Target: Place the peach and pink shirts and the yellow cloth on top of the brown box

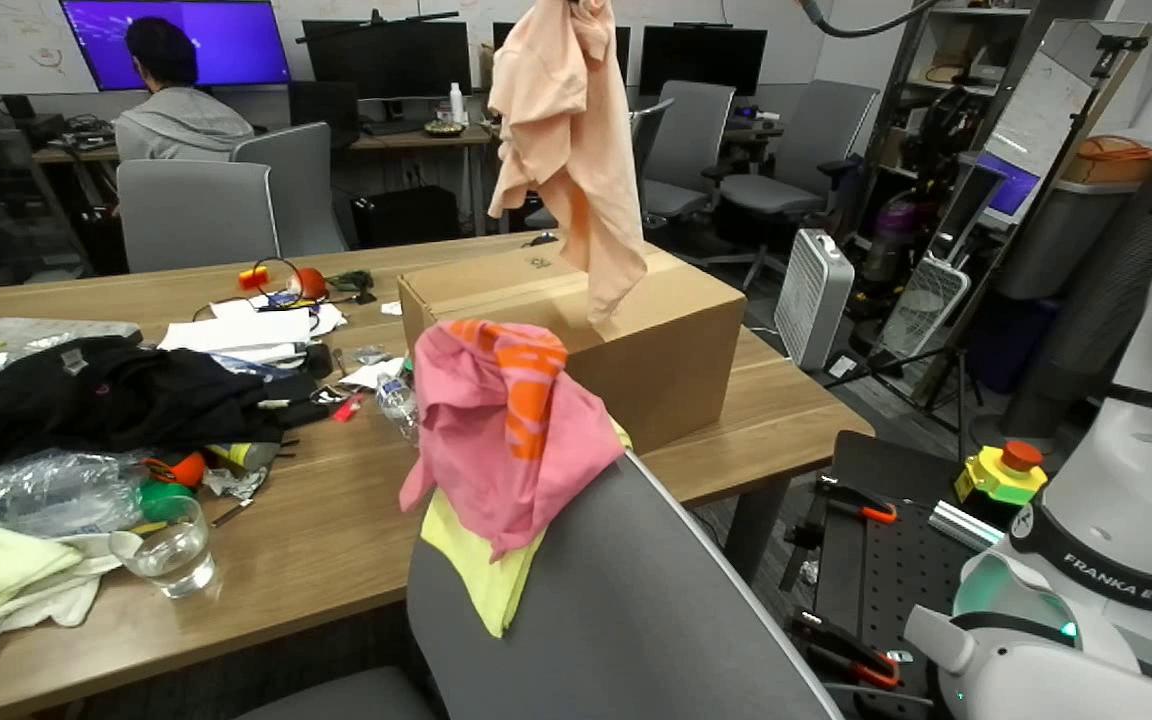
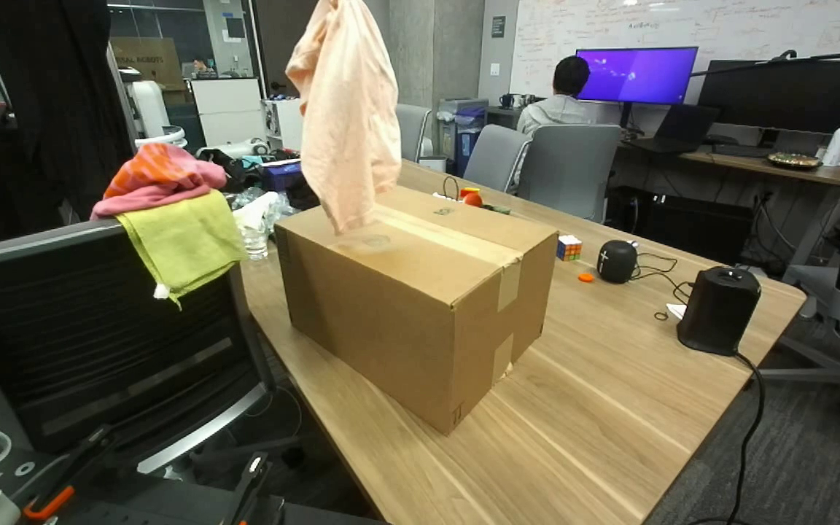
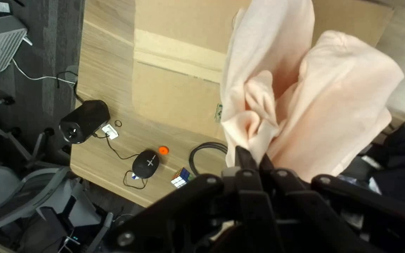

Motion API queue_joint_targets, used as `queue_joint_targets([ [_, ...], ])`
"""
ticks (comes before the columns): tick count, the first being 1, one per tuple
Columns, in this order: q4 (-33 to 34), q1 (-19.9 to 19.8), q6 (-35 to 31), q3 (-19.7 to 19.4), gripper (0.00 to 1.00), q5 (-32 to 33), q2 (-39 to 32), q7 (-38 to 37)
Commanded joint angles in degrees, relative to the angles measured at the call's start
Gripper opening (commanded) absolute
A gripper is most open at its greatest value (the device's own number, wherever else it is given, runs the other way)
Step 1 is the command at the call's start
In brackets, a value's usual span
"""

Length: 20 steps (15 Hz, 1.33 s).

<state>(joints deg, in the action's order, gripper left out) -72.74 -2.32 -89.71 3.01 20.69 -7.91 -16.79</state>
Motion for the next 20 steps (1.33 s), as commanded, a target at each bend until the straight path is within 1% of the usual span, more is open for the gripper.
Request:
queue_joint_targets([
  [1, 0.2, -2.3, -8.0, -2.0, 0.01, 0.1, -0.6, -5.6],
  [3, -1.0, -3.4, -12.7, -2.9, 0.01, 1.0, -0.5, -9.2],
  [4, -1.6, -3.7, -14.8, -3.3, 0.07, 1.8, -0.6, -10.7],
  [5, -2.6, -4.1, -16.2, -3.6, 0.31, 2.6, -0.5, -11.3],
  [7, -4.6, -3.7, -18.5, -3.4, 0.35, 4.9, -0.9, -12.6],
  [8, -5.7, -3.7, -19.1, -3.3, 0.41, 5.9, -0.7, -12.5],
  [9, -6.5, -3.4, -19.4, -3.1, 0.50, 6.9, -0.8, -13.0],
  [10, -7.8, -3.1, -19.9, -2.8, 0.56, 7.9, -0.7, -13.3],
  [11, -8.1, -2.2, -18.6, -2.2, 0.63, 8.4, -1.5, -13.8],
  [13, -10.7, -1.1, -17.7, -1.2, 0.79, 8.6, -1.2, -13.1],
  [14, -11.3, 1.8, -16.4, -2.5, 0.87, 7.8, -1.1, -11.9],
  [16, -12.1, 3.6, -14.1, -2.0, 0.99, 6.8, -1.2, -9.8],
  [17, -12.9, 4.5, -13.6, -1.7, 1.00, 6.6, -1.0, -8.9],
  [18, -15.0, 5.1, -13.0, -1.6, 1.00, 6.6, 1.1, -7.6],
  [20, -16.2, 6.2, -10.5, -1.2, 1.00, 5.9, 3.0, -4.5],
])
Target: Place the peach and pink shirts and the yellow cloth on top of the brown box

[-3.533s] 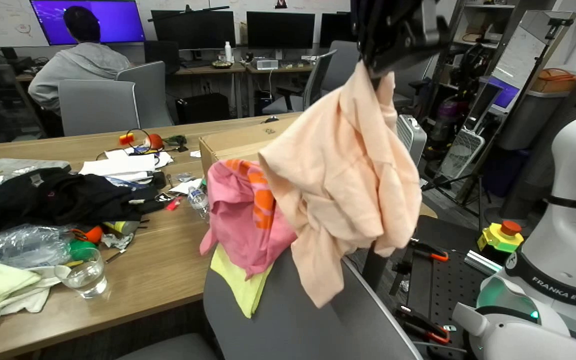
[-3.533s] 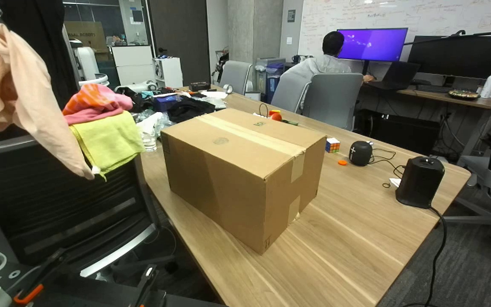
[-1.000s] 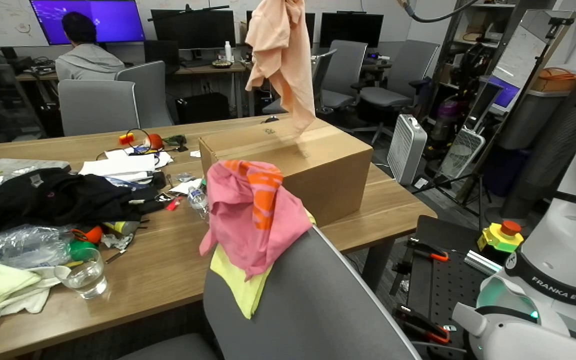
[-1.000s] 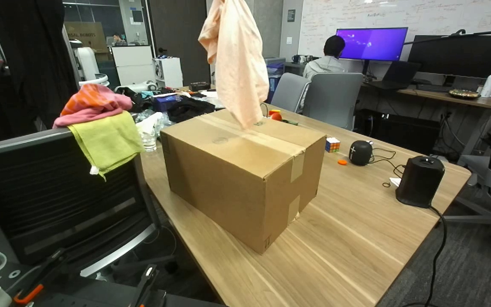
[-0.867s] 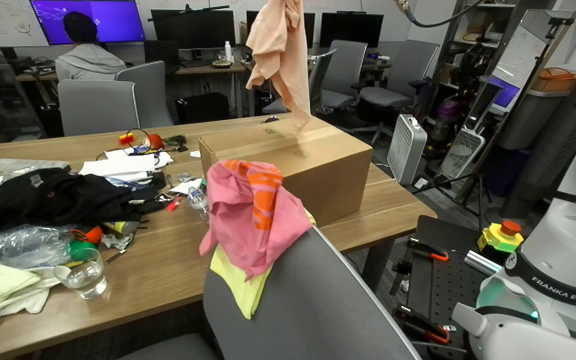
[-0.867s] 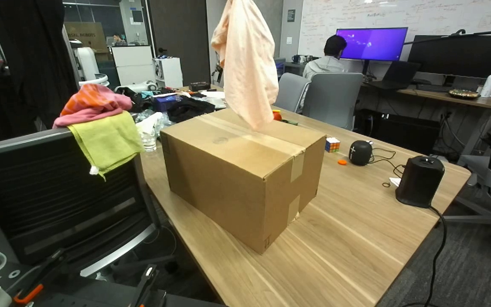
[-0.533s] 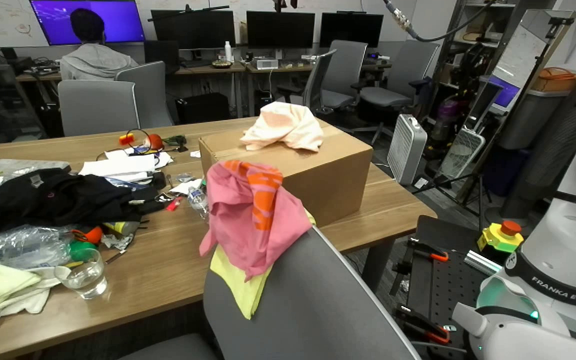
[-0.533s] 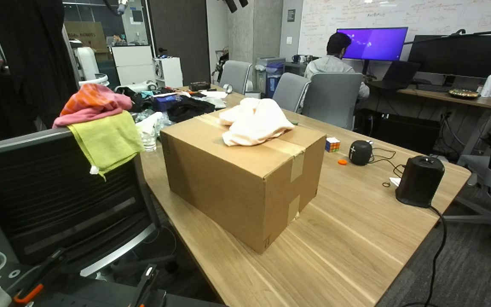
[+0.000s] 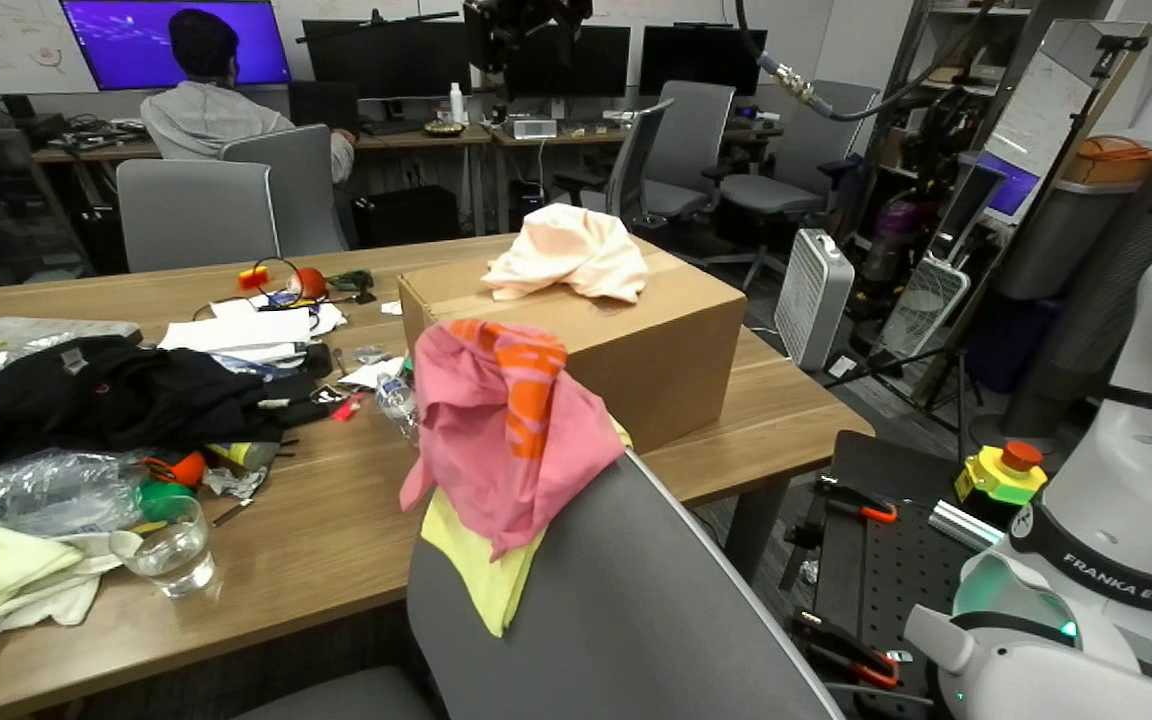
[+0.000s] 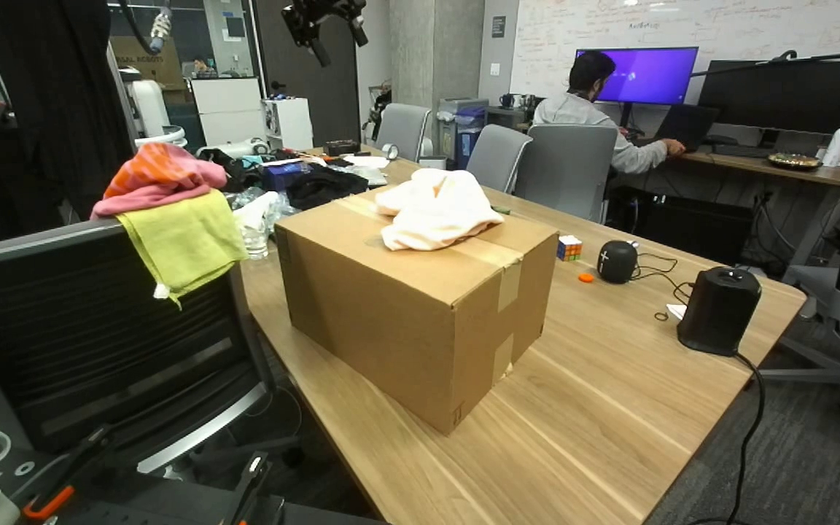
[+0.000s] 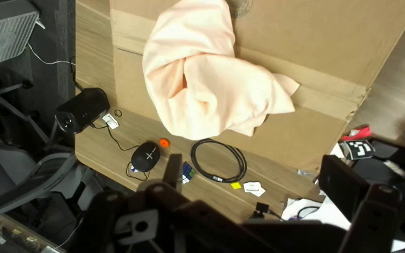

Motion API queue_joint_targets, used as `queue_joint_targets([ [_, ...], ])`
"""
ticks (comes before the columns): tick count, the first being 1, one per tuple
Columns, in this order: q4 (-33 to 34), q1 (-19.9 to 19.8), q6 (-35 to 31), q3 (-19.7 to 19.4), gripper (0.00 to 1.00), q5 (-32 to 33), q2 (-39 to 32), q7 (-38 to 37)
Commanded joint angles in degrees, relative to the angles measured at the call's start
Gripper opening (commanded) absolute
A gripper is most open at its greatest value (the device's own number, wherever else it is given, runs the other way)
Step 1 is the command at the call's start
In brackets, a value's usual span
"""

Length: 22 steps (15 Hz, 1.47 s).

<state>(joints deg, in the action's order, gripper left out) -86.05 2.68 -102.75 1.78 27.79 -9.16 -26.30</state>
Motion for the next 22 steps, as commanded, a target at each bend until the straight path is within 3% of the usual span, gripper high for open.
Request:
queue_joint_targets([
  [1, -4.1, 1.7, 3.3, 0.3, 1.00, -1.3, 5.4, 6.4],
  [5, -9.4, 2.6, 6.6, 2.1, 1.00, -3.7, 11.1, 13.7],
  [11, -20.2, 4.7, 7.1, 5.3, 1.00, -14.9, 19.6, 25.3],
  [17, -29.1, 8.0, 2.2, 8.1, 1.00, -23.6, 23.4, 26.9],
  [22, -35.1, 9.9, -5.4, 10.3, 1.00, -25.8, 24.5, 25.7],
])
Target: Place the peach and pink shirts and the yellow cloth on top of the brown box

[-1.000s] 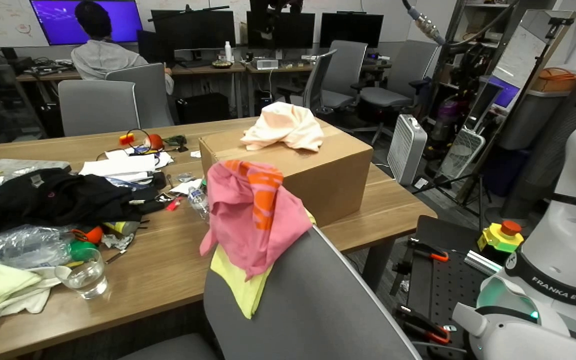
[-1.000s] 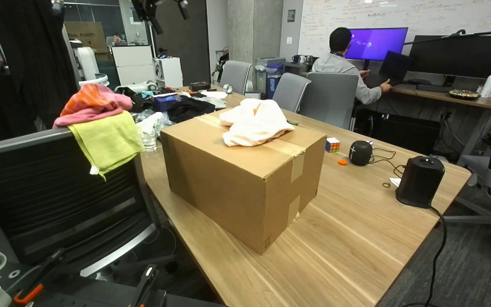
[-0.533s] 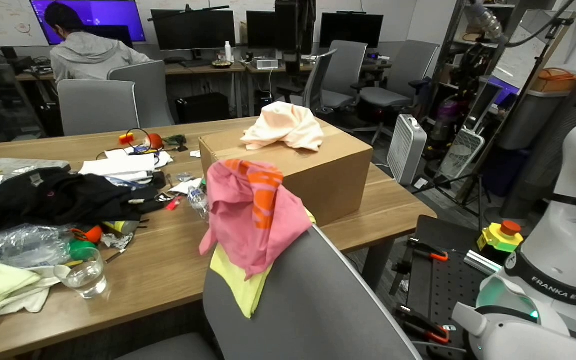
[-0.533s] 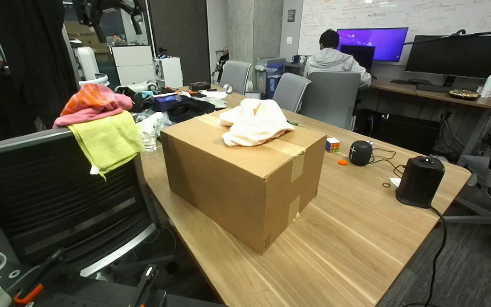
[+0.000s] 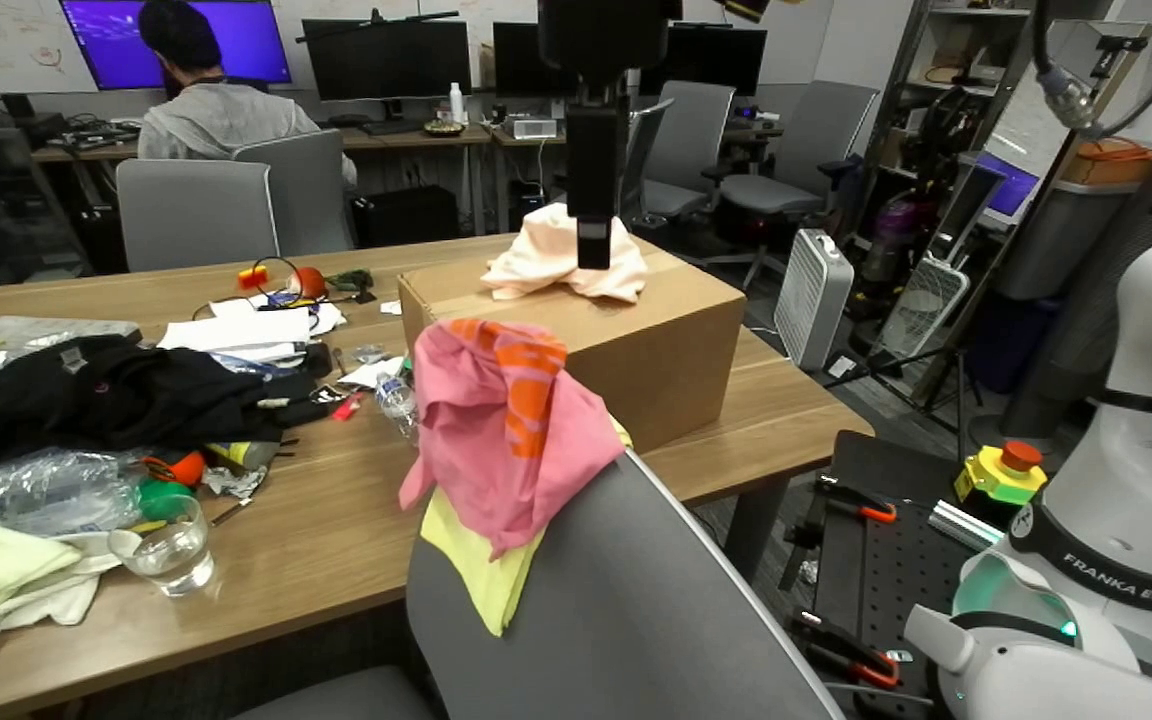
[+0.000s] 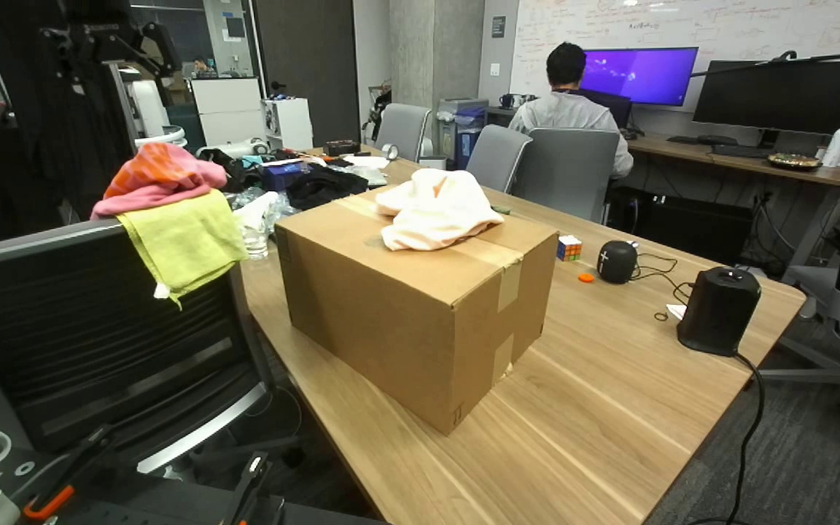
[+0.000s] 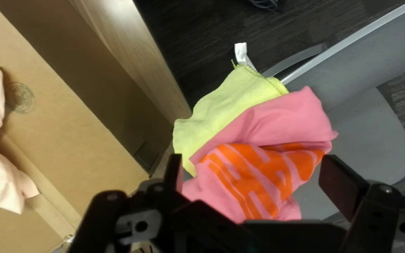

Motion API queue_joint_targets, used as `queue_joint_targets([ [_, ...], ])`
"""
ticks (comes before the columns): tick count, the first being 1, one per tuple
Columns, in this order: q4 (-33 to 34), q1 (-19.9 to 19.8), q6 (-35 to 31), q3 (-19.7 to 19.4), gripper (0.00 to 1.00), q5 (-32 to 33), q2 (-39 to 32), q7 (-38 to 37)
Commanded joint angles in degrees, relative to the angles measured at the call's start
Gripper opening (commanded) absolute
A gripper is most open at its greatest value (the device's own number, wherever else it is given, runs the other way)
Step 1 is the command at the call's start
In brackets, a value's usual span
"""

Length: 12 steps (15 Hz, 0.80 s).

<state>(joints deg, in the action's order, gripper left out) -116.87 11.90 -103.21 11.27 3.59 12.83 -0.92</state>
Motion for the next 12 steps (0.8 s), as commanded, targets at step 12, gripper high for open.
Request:
queue_joint_targets([
  [12, -14.7, 3.3, -22.5, 5.5, 1.00, -0.4, 3.4, -4.5],
])
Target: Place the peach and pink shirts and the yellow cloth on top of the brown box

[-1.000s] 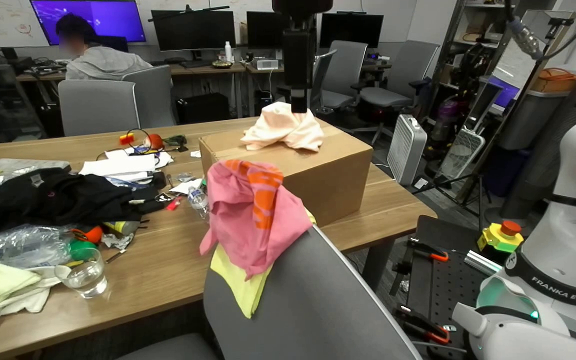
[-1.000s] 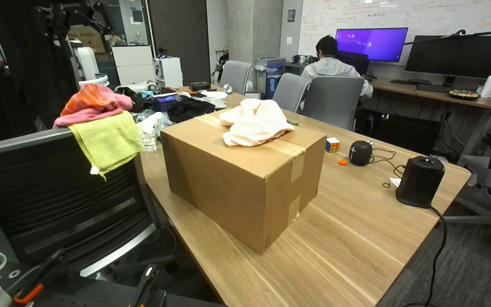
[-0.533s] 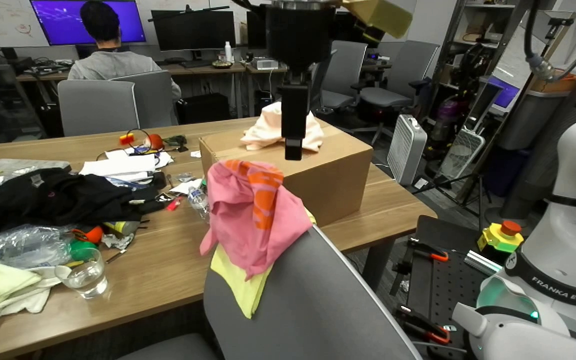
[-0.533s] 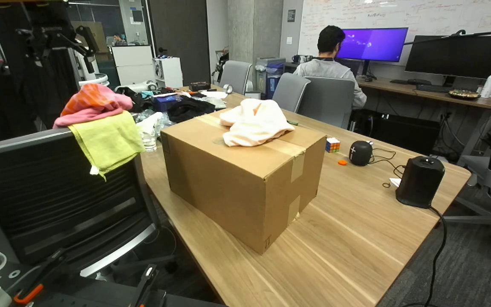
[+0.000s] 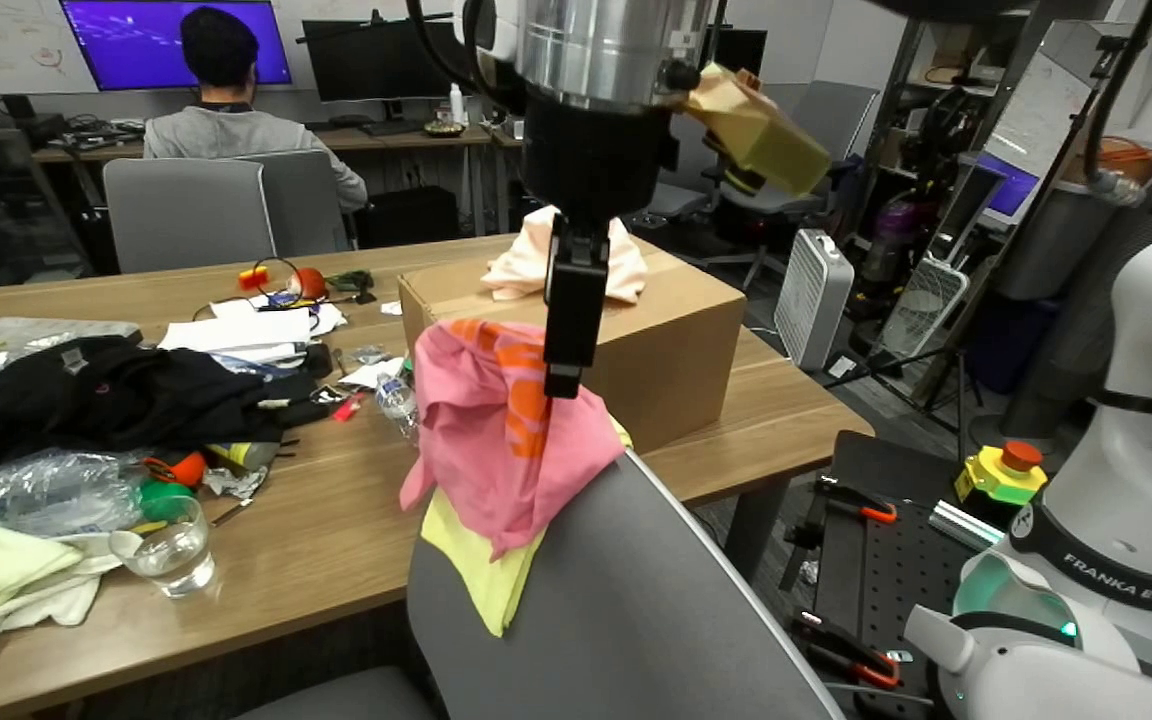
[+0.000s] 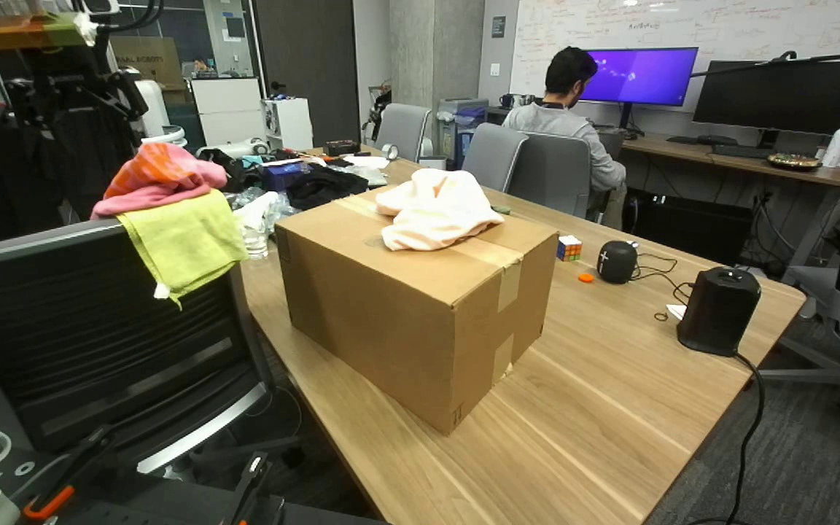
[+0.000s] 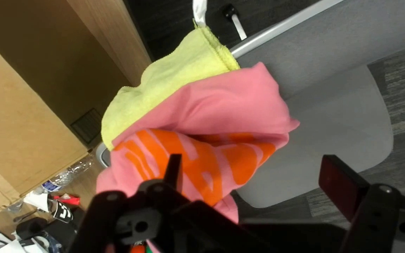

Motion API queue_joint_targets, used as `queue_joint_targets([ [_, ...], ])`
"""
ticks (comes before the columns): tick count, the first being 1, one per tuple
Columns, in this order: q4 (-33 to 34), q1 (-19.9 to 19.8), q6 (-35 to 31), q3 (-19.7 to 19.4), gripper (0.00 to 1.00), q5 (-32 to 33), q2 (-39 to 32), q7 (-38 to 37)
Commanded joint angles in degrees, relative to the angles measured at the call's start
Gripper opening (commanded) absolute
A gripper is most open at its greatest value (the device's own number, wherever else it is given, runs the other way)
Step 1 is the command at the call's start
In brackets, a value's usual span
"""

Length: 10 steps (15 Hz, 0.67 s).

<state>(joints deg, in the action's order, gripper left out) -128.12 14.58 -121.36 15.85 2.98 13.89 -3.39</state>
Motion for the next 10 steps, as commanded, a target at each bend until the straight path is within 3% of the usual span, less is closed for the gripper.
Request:
queue_joint_targets([
  [1, -4.1, 0.7, -5.4, 1.2, 1.00, 0.3, 2.4, -2.5],
  [10, -11.1, -0.4, -19.1, 3.4, 1.00, 6.1, 3.4, -9.3],
])
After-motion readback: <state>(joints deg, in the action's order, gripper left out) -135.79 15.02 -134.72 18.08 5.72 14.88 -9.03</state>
